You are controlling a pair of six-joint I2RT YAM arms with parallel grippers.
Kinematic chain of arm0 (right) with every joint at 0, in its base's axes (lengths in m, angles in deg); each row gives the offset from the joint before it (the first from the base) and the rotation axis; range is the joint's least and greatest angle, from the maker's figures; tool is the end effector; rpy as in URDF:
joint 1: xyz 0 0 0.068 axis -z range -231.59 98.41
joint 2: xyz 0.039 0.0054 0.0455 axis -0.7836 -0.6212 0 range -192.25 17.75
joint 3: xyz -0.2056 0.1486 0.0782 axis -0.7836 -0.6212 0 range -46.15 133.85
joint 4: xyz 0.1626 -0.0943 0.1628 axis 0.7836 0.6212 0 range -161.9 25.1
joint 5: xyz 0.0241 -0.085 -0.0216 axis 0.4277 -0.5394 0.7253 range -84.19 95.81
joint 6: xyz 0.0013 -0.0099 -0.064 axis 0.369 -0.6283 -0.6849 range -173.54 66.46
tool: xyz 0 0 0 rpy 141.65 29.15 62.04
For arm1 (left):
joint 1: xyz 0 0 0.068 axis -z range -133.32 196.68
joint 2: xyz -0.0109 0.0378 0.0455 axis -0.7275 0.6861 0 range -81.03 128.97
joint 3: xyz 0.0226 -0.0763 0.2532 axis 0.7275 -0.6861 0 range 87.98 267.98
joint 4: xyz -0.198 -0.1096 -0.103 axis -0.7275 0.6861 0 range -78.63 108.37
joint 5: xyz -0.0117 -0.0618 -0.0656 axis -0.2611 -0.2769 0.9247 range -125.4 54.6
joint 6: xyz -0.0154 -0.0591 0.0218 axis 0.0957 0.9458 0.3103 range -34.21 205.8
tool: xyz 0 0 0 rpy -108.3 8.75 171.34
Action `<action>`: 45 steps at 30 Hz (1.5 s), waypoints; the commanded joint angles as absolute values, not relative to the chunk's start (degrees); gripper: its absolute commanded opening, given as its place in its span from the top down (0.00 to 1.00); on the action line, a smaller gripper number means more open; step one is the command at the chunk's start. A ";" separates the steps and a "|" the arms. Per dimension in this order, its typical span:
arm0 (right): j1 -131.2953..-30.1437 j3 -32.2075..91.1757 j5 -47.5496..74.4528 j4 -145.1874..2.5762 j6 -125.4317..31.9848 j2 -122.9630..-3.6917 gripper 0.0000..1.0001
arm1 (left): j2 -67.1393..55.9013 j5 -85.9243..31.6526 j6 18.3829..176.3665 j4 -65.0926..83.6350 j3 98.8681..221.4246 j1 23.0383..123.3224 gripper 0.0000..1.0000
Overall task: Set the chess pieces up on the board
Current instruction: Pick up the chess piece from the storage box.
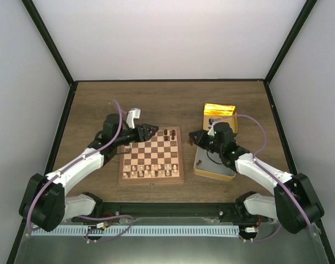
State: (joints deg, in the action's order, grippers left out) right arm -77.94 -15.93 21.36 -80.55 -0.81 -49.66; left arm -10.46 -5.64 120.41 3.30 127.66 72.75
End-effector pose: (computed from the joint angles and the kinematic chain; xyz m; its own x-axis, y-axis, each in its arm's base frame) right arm 0.2179 0.1230 0.1996 -0.7675 0.4754 -0.4301 -0.0460 0.6283 0.7766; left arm 0.2339 -0.1424 0.2423 -0.7368 -0.1885 -0.6494 0.4545 0.5730 -0.6820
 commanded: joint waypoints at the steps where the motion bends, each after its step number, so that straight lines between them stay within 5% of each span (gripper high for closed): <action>1: -79.55 -10.18 26.15 -83.62 -4.10 -51.77 0.94 | -13.16 -6.83 130.10 -3.59 124.32 72.96 0.36; 5: -82.83 -5.49 27.13 -83.97 -5.95 -54.37 0.94 | -16.78 -7.71 141.72 -10.04 120.06 72.35 0.28; 10: -86.48 0.68 30.12 -85.02 -7.68 -58.72 0.94 | -20.46 -8.20 151.65 -11.40 116.70 68.99 0.06; 14: -89.13 4.94 32.47 -85.96 -7.91 -61.34 0.94 | -19.53 -3.75 167.81 -27.61 109.46 64.60 0.00; 20: -92.61 9.62 33.99 -87.71 -8.54 -64.91 0.94 | -15.45 -2.71 189.65 -45.17 104.18 62.86 0.02; 33: -96.09 15.03 34.14 -89.96 -9.15 -69.91 0.95 | -5.03 1.84 212.44 -67.32 104.16 62.86 0.21; 45: -97.01 17.78 35.34 -91.08 -9.79 -71.57 0.95 | -4.42 2.96 212.80 -63.48 106.21 63.64 0.34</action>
State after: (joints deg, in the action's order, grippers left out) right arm -96.02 14.82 34.30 -89.27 -8.72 -70.49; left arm -3.95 2.43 204.47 -61.66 104.77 63.35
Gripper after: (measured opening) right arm 0.117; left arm 0.674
